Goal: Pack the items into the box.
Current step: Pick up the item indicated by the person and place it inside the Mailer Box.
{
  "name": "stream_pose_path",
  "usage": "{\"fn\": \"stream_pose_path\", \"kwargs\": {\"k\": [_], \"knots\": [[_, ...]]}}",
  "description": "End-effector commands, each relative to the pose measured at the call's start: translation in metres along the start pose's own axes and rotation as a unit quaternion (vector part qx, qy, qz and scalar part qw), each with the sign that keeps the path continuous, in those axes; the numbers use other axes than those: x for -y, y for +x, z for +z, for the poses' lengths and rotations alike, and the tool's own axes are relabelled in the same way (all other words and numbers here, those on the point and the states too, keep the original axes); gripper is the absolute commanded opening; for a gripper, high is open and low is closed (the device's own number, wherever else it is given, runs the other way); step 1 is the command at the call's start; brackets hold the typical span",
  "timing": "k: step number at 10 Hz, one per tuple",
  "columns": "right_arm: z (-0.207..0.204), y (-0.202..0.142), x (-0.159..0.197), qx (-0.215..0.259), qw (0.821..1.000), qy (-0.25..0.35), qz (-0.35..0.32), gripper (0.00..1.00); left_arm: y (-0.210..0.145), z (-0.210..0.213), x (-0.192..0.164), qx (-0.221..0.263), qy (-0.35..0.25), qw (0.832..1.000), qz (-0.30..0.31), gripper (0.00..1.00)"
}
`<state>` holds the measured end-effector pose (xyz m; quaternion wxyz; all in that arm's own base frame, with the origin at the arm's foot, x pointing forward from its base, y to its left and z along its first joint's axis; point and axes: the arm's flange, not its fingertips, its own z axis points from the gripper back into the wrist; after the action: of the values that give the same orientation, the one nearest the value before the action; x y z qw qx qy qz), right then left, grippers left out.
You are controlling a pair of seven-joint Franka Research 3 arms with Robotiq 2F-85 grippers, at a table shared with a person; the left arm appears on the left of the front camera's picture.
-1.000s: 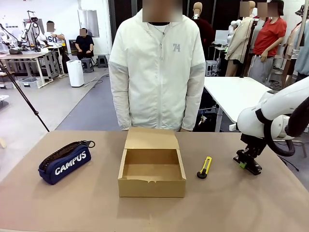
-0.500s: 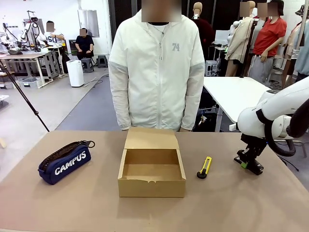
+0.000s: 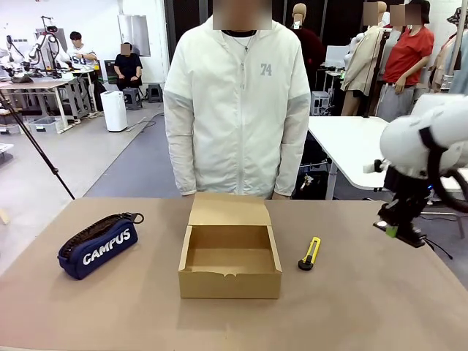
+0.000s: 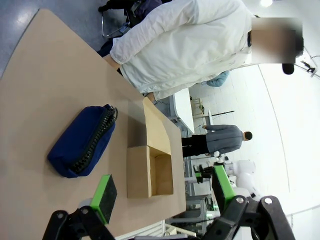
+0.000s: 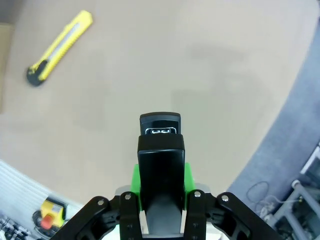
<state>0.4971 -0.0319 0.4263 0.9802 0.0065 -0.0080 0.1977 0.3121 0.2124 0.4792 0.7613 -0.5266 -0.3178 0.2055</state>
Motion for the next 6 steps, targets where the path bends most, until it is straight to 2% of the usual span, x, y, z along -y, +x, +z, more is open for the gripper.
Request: {"fn": "stream_pose_path", "kwargs": {"k": [1, 3, 4, 6], "knots": [[0.025, -0.041, -0.019, 0.023, 0.999, 0.013, -0.029, 0.0, 0.001, 0.0, 0.001, 0.003, -0.009, 1.0, -0.001, 1.0], [0.02, -0.053, -0.008, 0.086, 0.993, 0.041, -0.069, 0.0, 0.001, 0.0, 0.001, 0.003, -0.009, 1.0, -0.001, 1.0], [0.037, -0.041, -0.013, 0.021, 0.999, 0.015, -0.021, 0.0, 0.001, 0.0, 0.001, 0.003, -0.009, 1.0, -0.001, 1.0], [0.037, -0.041, -0.013, 0.021, 0.999, 0.015, -0.021, 0.0, 0.001, 0.0, 0.001, 0.003, -0.009, 1.0, -0.001, 1.0]]}}
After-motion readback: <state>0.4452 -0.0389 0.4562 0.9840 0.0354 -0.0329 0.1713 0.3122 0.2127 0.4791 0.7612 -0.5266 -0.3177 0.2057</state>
